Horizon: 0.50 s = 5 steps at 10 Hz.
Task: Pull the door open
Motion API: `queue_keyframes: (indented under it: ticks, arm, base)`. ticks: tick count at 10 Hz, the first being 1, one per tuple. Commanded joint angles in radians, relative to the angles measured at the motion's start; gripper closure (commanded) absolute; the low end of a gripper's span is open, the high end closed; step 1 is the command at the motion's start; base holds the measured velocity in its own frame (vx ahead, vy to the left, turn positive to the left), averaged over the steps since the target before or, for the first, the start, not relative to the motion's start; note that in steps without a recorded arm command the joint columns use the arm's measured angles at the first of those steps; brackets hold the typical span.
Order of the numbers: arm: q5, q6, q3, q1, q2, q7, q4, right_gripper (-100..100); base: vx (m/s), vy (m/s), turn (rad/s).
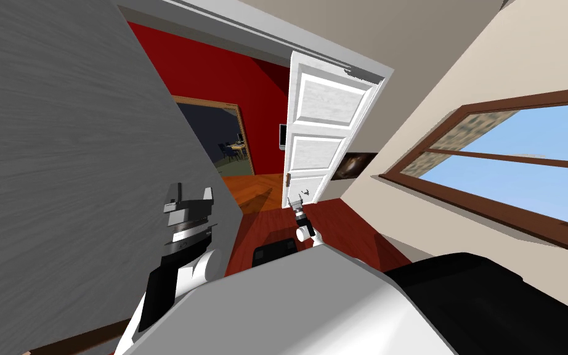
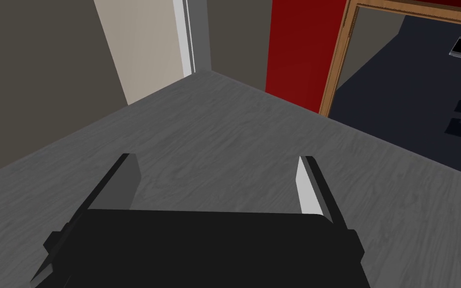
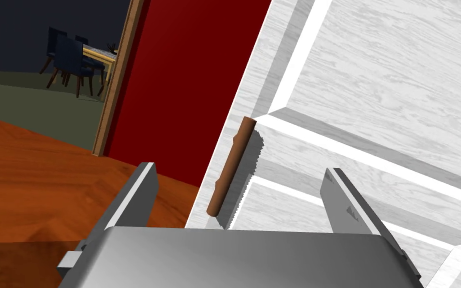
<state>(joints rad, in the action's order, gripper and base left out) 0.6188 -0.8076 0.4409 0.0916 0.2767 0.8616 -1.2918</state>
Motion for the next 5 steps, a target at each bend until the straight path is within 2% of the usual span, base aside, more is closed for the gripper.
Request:
queue_keyframes:
  ticks: [1,5]
  arm:
    - [0.021,-0.009,0.017,-0.012,0.014,0.046,0.037,-100]
    - [0.068,-0.027,0.057,-0.050,0.037,0.141,0.133,-100]
  base:
    - [0.098,0.012,0.001]
    - [0.099,0.018,0.000]
